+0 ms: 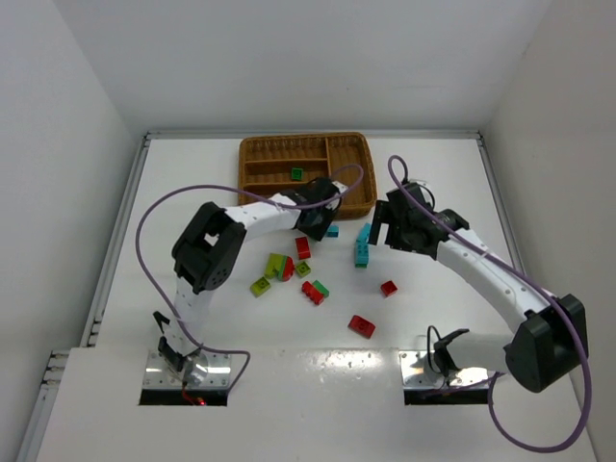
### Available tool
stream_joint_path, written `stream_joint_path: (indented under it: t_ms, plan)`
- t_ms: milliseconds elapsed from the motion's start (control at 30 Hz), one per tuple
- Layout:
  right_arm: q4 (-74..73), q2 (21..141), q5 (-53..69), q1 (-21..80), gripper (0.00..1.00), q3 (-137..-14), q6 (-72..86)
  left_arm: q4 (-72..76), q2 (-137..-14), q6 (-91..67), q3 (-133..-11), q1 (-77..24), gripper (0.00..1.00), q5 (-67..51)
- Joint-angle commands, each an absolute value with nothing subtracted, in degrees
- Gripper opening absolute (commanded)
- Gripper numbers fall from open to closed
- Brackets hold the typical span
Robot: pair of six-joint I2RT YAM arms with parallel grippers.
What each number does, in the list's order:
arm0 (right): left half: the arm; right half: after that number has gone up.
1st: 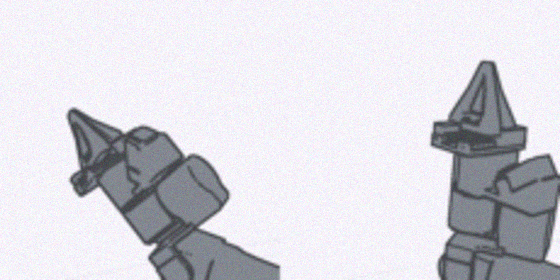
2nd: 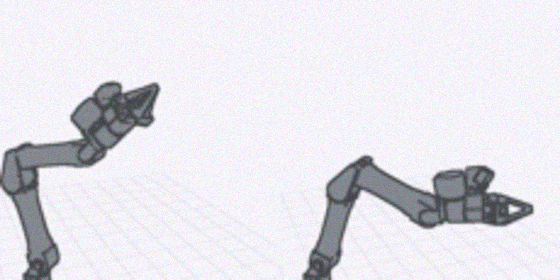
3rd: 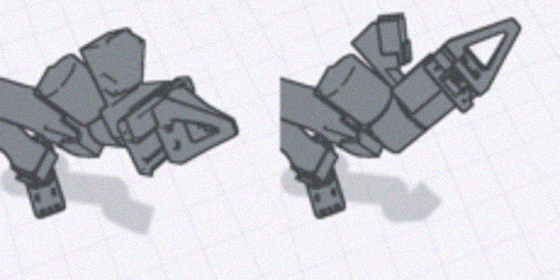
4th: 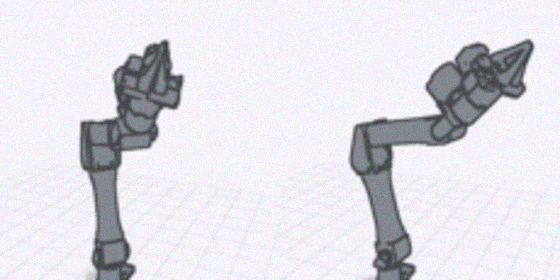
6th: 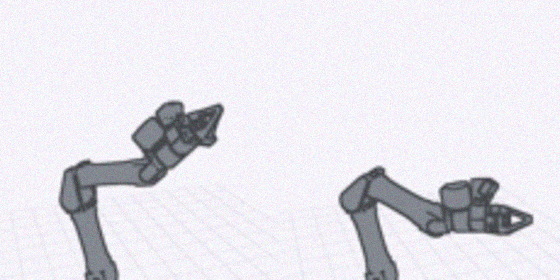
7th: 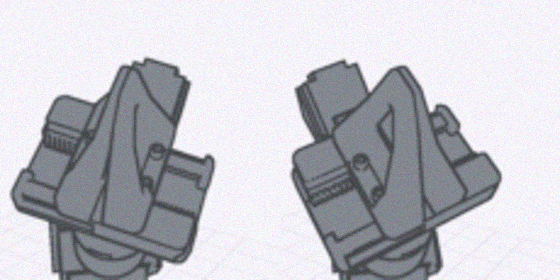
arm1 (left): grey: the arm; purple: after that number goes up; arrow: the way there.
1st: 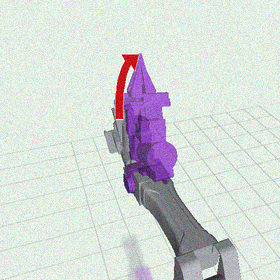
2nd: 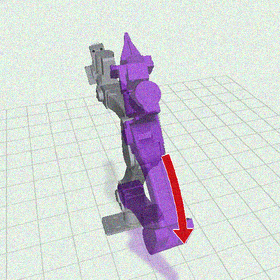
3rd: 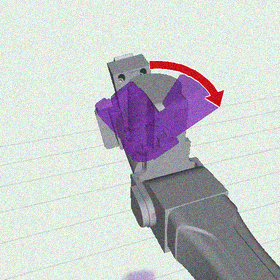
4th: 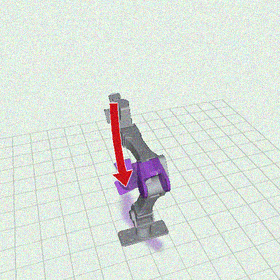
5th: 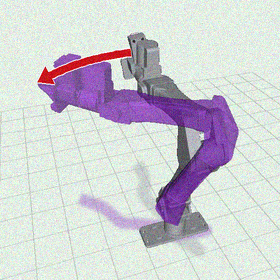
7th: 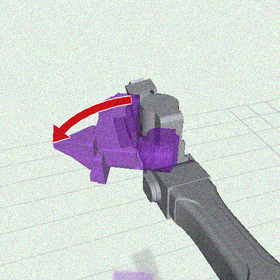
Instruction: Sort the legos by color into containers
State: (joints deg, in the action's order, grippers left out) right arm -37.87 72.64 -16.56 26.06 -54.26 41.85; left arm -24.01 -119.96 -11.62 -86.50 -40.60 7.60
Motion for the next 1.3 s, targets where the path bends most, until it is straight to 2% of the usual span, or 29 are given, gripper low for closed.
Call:
stream_joint_path:
  t_ms: [0,100,233,567,767,867,900,967,1000,1033,1067,1267]
  plan:
    - [-37.8,70.7,-17.8,26.5,0.99,-53.7,42.5,-27.4,-112.0,-10.6,-88.4,-40.4,0.20,7.4]
    - [-37.8,70.7,-17.8,26.5,0.99,-53.7,42.5,-28.0,-107.6,-11.3,-88.4,-37.5,0.15,6.9]
    - [-37.8,70.7,-17.8,26.5,0.99,-53.7,42.5,-28.0,-104.6,-15.5,-91.8,-31.1,0.15,5.6]
    - [-37.7,72.4,-17.8,26.5,0.99,-54.8,42.5,-28.0,-120.4,-27.6,-109.8,-23.9,0.15,9.6]
    - [-38.3,72.4,-18.5,26.5,0.99,-55.3,42.5,-28.0,-126.3,-30.8,-114.4,-21.8,0.16,9.6]
    - [-38.3,72.9,-18.5,26.5,0.99,-55.3,42.5,-28.0,-127.6,-31.5,-115.0,-21.8,0.26,10.5]
    - [-38.3,72.9,-18.5,26.5,0.99,-55.3,42.5,-28.0,-128.2,-31.5,-115.0,-21.8,0.42,10.0]
    - [-37.7,73.5,-17.9,26.5,0.99,-55.3,42.5,-28.0,-128.2,-31.5,-115.0,-21.8,0.66,10.0]
    - [-37.7,73.5,-17.4,26.5,0.99,-55.3,42.5,-28.0,-128.2,-30.9,-115.0,-21.8,0.75,9.4]
    - [-37.7,73.5,-16.6,26.5,0.99,-55.3,42.5,-28.0,-127.4,-30.9,-114.0,-21.8,0.80,9.4]
    - [-37.2,73.5,-16.0,26.5,0.99,-55.3,41.8,-28.0,-125.7,-30.3,-113.5,-22.5,0.83,9.4]
    - [-31.5,74.3,-9.8,29.3,0.99,-55.4,40.0,-28.0,-115.6,-28.7,-107.1,-23.1,0.83,9.9]
